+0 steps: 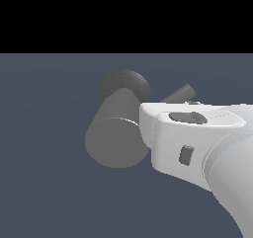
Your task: Turn on the faucet by rotating a designated handle.
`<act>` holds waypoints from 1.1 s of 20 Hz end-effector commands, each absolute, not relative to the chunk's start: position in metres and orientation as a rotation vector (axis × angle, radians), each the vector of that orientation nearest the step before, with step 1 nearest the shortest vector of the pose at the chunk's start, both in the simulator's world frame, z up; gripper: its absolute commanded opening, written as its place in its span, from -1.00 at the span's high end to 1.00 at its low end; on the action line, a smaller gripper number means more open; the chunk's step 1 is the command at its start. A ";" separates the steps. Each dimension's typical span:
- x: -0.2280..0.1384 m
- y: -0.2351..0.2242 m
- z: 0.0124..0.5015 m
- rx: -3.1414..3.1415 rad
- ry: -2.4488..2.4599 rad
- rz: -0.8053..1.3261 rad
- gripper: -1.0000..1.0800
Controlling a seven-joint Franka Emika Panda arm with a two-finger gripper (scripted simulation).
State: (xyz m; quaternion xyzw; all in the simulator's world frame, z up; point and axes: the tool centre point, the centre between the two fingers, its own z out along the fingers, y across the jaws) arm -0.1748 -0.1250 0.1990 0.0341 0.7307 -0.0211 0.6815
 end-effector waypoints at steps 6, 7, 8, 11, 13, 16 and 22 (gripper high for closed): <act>-0.168 -0.094 0.240 0.046 1.578 -0.023 1.00; -0.168 -0.092 0.243 0.045 1.576 -0.022 1.00; -0.168 -0.090 0.246 0.045 1.574 -0.022 1.00; -0.174 -0.107 0.220 0.075 1.637 -0.045 1.00; -0.173 -0.101 0.225 0.073 1.631 -0.043 1.00; -0.172 -0.091 0.233 0.069 1.623 -0.040 1.00; -0.169 -0.073 0.247 0.061 1.608 -0.034 1.00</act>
